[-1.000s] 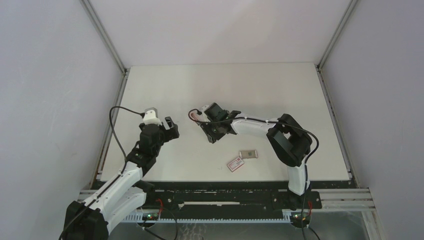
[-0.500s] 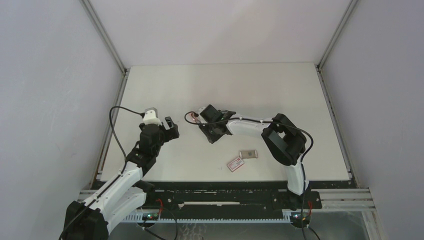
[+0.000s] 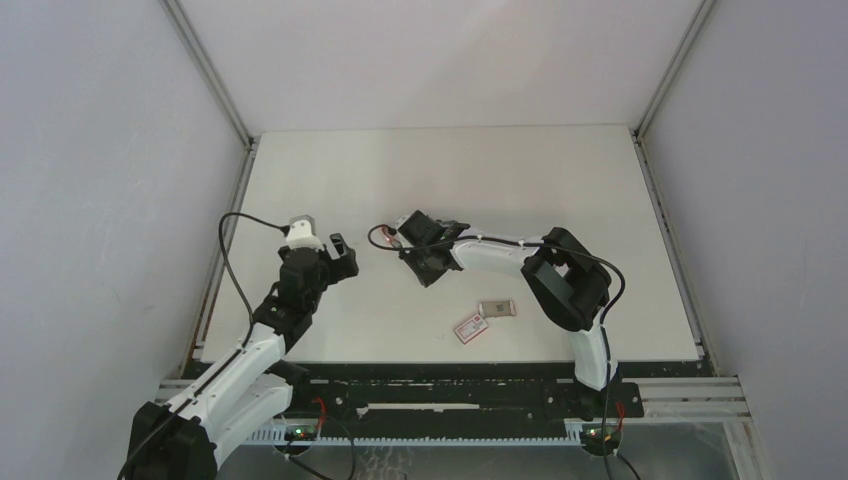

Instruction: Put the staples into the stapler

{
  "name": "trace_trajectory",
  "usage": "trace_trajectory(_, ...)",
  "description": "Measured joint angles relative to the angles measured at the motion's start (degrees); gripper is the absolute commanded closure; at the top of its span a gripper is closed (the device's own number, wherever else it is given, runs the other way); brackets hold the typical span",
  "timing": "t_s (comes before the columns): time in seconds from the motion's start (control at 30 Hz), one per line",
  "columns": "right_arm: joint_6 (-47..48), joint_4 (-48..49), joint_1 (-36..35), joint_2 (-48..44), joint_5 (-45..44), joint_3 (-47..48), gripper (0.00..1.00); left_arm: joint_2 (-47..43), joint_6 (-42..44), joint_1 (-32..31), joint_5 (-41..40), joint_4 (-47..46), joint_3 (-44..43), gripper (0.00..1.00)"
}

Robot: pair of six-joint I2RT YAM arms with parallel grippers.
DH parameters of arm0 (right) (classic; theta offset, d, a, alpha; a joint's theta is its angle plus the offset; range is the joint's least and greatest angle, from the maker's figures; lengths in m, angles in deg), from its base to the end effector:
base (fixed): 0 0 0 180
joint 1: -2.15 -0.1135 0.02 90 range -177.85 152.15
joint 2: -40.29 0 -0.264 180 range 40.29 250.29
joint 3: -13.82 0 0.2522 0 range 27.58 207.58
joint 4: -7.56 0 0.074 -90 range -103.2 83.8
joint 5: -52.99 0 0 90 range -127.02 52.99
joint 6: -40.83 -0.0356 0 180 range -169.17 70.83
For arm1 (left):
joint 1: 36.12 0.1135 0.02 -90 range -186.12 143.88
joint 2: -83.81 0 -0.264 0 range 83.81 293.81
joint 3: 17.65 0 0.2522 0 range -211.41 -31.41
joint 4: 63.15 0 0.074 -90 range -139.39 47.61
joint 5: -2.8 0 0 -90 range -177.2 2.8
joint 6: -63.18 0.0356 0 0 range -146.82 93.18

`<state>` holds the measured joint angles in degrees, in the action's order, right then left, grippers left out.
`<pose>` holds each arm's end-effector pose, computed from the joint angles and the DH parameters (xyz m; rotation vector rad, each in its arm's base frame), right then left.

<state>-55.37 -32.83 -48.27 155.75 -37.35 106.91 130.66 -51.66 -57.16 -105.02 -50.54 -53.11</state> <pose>0.2658 0.3212 0.1584 -1.0160 2.5060 0.3037 0.1768 -0.0563 0.2124 -0.2650 1.9567 -0.2136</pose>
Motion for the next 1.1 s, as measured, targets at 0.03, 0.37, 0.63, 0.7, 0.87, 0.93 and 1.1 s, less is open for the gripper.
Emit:
trace_trajectory(0.03,0.0,-0.1,0.0,0.0,-0.1,0.0,0.84,0.0,0.0,0.0,0.0,0.0,0.0,0.06)
trace_trajectory(0.37,-0.2,-0.2,0.0,-0.1,-0.3,0.0,0.95,0.7,0.0,0.0,-0.2,-0.7,0.0,0.06)
trace_trajectory(0.63,-0.4,0.7,2.1,-6.0,3.6,-4.2,0.95,13.5,1.0,0.0,4.5,-3.7,-3.7,0.07)
trace_trajectory(0.7,-0.5,1.2,3.1,-8.9,4.8,-6.0,0.95,18.5,1.6,0.0,6.7,-5.0,-7.2,0.07)
trace_trajectory(0.87,-0.7,3.6,6.2,-15.7,7.5,-11.4,0.95,28.0,3.5,0.1,11.9,-10.2,-15.0,0.08)
trace_trajectory(0.93,-0.8,4.0,7.2,-17.8,8.4,-13.5,0.95,31.2,4.0,0.3,13.8,-11.9,-17.5,0.08)
trace_trajectory(1.1,-1.2,5.0,9.2,-21.9,10.7,-18.1,0.95,39.2,5.1,2.4,21.2,-16.1,-20.8,0.10)
